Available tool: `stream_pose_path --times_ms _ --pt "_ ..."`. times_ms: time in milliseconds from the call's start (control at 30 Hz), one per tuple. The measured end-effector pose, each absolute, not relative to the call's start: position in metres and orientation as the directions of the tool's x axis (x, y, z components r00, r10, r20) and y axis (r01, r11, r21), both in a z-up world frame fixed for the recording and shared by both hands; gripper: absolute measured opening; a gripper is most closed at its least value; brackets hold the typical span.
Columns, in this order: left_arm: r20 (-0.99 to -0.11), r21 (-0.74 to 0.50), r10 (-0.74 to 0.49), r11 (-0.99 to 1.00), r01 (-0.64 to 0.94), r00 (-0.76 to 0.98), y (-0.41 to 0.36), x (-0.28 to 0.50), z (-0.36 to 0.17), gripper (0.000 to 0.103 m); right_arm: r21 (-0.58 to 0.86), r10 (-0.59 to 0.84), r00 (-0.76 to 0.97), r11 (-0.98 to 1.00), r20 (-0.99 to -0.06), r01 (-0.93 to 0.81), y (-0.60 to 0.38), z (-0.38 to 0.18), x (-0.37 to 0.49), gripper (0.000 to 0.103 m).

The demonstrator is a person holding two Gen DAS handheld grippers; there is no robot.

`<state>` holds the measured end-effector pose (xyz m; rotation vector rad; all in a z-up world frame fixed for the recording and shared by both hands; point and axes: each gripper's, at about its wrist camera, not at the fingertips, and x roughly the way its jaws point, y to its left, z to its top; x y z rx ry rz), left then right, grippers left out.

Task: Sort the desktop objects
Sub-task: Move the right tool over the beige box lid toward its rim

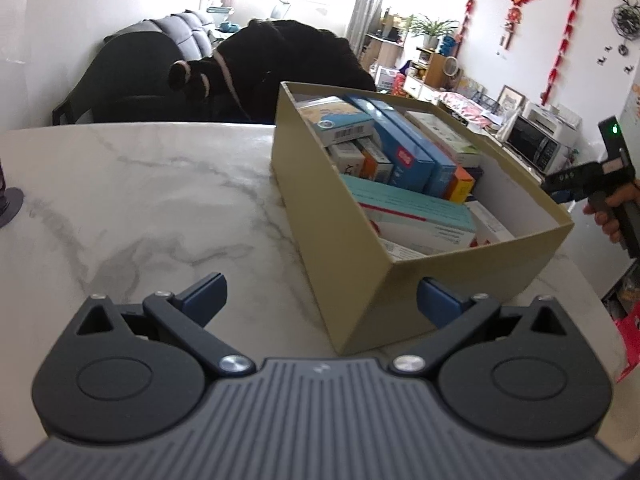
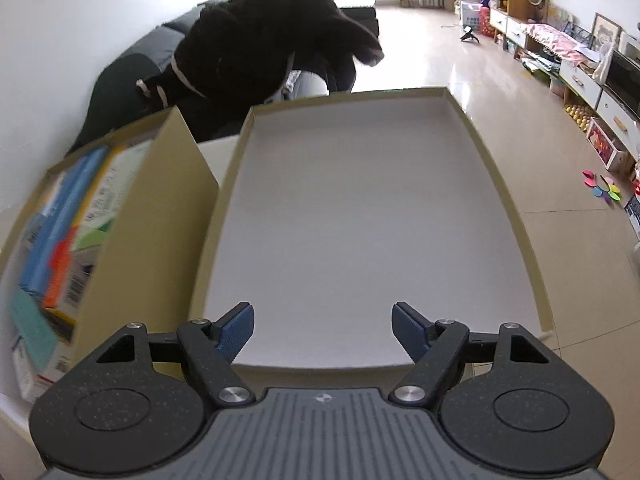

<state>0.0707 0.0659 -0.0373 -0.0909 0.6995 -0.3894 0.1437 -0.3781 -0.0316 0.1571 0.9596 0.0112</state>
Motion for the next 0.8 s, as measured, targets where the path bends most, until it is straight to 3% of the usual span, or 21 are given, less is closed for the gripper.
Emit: stream_pose_path --times_ms 333,600,800 --pt "-0.640 -0.267 -0.411 0.911 0.313 0.649 0.065 0.082 -0.045 0.103 0.085 0.076 0.490 0.996 -0.868 -0.004 -0.364 -0.070 0.157 0.078" --pt "-0.621 -0.234 -0.422 0.904 0.358 0.660 0.053 0.073 -0.038 0.103 0.116 0.095 0.479 0.993 -0.873 0.013 -0.364 -0.073 0.149 0.078" --pt "-0.600 -0.196 -0.428 0.898 0.394 0.676 0.048 0.055 -0.031 0.103 0.056 0.046 0.455 0.998 -0.889 0.009 -0.352 -0.073 0.132 0.078"
